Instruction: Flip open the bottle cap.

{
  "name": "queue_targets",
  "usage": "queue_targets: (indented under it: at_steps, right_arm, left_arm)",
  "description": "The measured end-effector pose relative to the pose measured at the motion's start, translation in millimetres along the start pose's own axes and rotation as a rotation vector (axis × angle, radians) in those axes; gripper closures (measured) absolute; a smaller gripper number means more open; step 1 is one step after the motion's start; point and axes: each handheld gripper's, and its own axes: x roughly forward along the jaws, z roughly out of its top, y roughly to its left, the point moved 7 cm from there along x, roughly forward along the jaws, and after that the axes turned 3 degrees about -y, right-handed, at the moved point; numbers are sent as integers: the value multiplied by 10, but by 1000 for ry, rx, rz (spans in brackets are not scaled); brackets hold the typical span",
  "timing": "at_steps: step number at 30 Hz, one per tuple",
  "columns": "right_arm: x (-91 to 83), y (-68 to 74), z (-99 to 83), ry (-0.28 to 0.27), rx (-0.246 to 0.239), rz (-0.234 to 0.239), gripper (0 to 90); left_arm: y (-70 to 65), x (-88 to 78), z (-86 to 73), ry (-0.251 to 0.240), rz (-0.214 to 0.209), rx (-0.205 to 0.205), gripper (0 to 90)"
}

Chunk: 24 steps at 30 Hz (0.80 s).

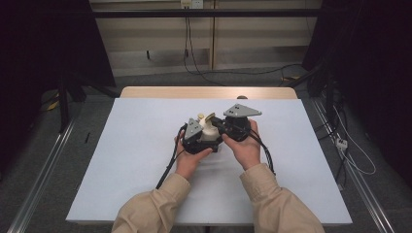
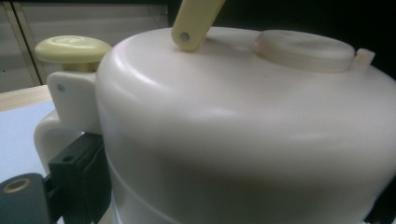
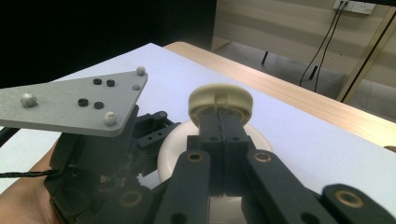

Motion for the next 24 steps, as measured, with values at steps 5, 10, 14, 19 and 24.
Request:
queue_targets:
  at_steps: [5, 10, 14, 19, 24]
  right_arm:
    - [13, -16, 7, -3, 5, -6, 900]
    - [29, -18, 11, -3, 10, -6, 900]
    - [37, -14, 11, -5, 8, -5, 900]
    - [47, -25, 9, -6, 10, -9, 900]
    - [54, -33, 10, -10, 14, -12, 900]
  left_arm:
    - [6, -1, -2, 3, 0, 7, 65]
    - [3, 1, 0, -1, 1, 3, 65]
    - [6, -1, -2, 2, 1, 7, 65]
    - [5, -1, -3, 2, -1, 5, 65]
    - [6, -1, -3, 2, 1, 6, 65]
